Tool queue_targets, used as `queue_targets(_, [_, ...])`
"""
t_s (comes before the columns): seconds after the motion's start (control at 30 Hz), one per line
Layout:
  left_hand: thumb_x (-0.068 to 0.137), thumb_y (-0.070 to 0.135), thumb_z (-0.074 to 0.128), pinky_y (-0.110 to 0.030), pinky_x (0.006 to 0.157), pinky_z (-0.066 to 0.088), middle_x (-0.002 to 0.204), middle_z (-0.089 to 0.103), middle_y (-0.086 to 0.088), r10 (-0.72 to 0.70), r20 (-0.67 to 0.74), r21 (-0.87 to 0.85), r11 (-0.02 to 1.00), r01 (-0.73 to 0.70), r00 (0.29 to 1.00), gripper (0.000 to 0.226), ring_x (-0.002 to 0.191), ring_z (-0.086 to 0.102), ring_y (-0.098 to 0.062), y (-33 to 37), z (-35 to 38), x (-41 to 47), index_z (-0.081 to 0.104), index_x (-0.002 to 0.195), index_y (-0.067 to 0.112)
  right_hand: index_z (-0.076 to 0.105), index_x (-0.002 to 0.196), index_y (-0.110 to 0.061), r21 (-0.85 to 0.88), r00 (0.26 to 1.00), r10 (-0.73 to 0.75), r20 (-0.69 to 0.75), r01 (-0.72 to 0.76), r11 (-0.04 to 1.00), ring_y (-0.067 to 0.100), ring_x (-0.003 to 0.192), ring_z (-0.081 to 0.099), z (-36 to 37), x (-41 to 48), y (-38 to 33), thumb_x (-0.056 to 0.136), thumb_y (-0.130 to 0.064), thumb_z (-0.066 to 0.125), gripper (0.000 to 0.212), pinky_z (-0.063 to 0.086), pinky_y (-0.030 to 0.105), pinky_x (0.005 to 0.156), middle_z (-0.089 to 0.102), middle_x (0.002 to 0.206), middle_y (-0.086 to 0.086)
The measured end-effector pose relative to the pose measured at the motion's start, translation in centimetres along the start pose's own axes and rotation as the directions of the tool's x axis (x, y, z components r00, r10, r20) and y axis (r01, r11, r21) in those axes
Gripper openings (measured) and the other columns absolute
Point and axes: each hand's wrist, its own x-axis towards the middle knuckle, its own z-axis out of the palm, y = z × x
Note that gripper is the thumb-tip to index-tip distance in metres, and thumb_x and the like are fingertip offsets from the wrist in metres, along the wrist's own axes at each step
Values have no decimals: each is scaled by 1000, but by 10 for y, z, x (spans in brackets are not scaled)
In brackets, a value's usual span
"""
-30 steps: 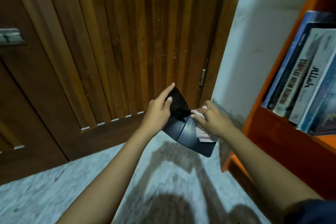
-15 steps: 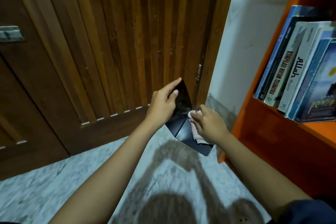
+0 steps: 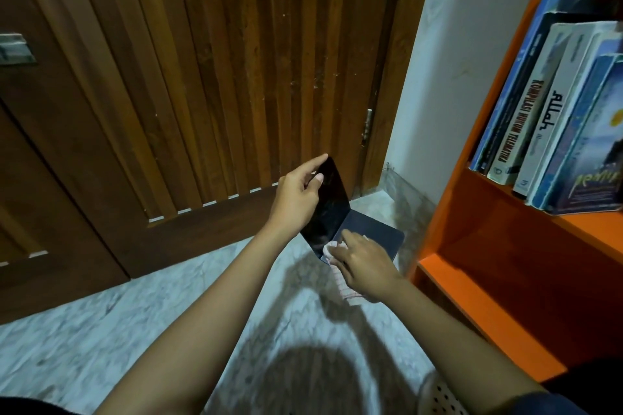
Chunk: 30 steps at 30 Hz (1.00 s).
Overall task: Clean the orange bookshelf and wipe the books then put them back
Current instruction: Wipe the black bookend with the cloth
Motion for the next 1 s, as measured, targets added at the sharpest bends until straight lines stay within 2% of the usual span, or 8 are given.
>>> queue_targets(0.07, [96,8,48,5,71,36,105,56,12,-16,1,12,1000,16,1000,37,72,48,16,-1,1,0,54,130,22,64,77,-22,-19,1000,-6,3,6,1000,18,54,50,1,-3,-2,76,-30,74,13,28,22,50,49,71,0])
queue_targets(0.23, [95,4,48,8,74,34,116,53,12,-45,11,-37,998,45,999,38,103,49,7,-1,3,-1,55,129,18,62,76,-24,-48,999,-26,36,28,998,14,56,48,6,-11,-6,75,-33,72,13,24,22,50,47,72,-3])
queue_targets(0.43, [97,5,46,-15,96,38,134,52,3,-117,-22,-105,988,114,993,38,122,45,-7,-5,6,-4,52,132,18,61,74,-27,5,993,-75,94,75,997,14,56,47,5,-16,-1,79,-32,67,10,23,24,52,43,72,-4])
queue_targets(0.53, [97,9,46,-12,92,38,135,52,3,-145,-83,-82,987,138,986,39,123,46,-8,-11,6,-5,50,134,20,67,86,-20,112,983,-96,157,79,991,19,63,49,4,-20,1,91,-32,52,19,26,28,54,45,81,2])
queue_targets(0.63, [98,11,46,-4,77,38,129,55,5,-171,-215,-80,984,157,962,39,106,52,0,-19,-1,-4,49,135,21,64,99,-23,322,981,27,192,-89,942,18,71,47,3,-23,0,97,-33,42,25,37,31,58,39,90,-3])
queue_targets(0.7, [97,10,46,-9,86,38,134,53,4,-179,-304,-128,981,146,936,39,114,53,-5,-24,-5,-4,49,135,19,66,101,-26,544,963,254,94,-263,797,10,75,49,-2,-18,-4,96,-30,44,23,42,23,66,41,88,-4])
queue_targets(0.83, [97,9,46,3,87,33,137,49,4,-118,-378,-230,973,30,918,39,124,42,-3,-19,0,-12,48,135,16,67,105,-20,833,699,714,-41,-371,411,-6,89,52,-23,10,-17,95,-14,49,22,34,-1,73,59,101,3])
queue_targets(1.0, [97,12,48,-3,95,36,132,47,14,-142,-458,-421,904,-73,878,38,122,43,4,-3,17,-27,47,135,16,67,105,-14,937,355,935,-20,-318,141,13,98,53,-37,42,-32,95,-11,47,23,33,-5,70,56,114,6])
